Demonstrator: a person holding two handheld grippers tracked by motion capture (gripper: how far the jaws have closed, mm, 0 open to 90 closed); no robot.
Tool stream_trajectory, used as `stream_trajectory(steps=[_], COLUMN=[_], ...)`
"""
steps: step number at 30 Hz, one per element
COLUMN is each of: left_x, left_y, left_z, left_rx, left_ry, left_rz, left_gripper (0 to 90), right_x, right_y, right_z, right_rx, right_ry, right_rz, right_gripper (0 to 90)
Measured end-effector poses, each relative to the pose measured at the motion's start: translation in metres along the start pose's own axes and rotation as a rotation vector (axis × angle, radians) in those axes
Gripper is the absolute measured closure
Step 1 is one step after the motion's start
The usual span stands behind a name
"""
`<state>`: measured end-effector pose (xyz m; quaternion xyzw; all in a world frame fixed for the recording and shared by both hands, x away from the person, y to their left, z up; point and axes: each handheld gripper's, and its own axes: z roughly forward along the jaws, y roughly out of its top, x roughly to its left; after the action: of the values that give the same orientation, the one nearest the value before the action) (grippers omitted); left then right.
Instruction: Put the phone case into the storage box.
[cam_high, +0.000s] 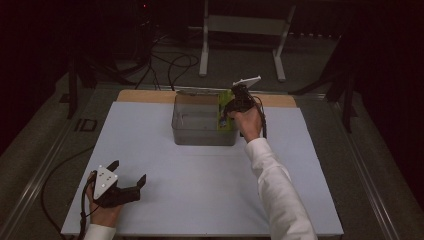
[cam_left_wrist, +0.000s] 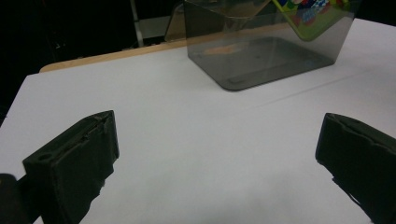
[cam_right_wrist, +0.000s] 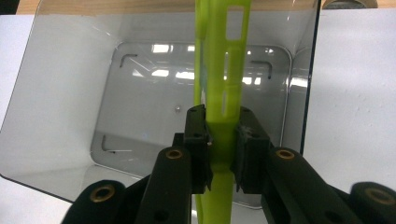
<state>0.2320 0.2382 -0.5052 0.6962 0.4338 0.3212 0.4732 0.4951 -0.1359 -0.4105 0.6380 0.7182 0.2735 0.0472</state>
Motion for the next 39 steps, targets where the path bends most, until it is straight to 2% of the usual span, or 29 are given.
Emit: stream_trajectory(steps=[14, 29, 39], left_x=[0.0, 0.001, 0.001], left_y=[0.0, 0.0, 0.0], left_z=[0.0, -0.001, -0.001], left_rx=[0.003, -0.001, -0.002], left_ry=[0.0, 0.0, 0.001], left_rz=[0.002, -0.001, -0.001], left_gripper=[0.0, 0.0, 0.0], right_x=[-0.001, -0.004, -0.002], right_y=[0.0, 0.0, -0.001], right_z=[0.006, 0.02, 0.028], right_rx=[0.014, 0.062, 0.088], right_ry=[-0.012, -0.036, -0.075], right_rz=[0.003, 0.022, 0.016], right_gripper=[77.5, 77.4, 77.4])
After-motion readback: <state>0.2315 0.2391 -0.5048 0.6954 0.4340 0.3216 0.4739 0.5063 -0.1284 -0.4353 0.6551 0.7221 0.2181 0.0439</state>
